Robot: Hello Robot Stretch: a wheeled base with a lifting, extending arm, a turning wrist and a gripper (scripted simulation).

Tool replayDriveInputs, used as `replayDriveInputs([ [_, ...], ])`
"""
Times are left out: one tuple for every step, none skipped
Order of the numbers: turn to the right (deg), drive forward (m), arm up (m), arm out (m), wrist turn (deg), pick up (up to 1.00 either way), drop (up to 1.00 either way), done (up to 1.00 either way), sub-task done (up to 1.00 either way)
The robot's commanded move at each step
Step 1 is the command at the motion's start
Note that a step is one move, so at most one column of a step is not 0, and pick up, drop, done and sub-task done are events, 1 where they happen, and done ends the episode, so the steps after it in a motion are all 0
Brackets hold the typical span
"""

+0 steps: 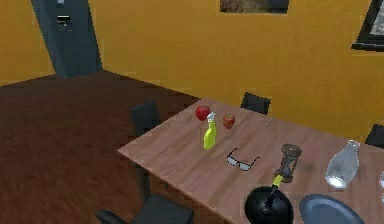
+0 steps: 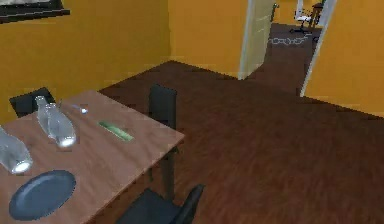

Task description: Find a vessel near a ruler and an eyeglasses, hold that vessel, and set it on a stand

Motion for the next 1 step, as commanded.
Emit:
replayDriveInputs([
  [18.0, 0.0, 0.0, 0.0, 0.0, 0.0, 0.0, 0.0, 0.0],
])
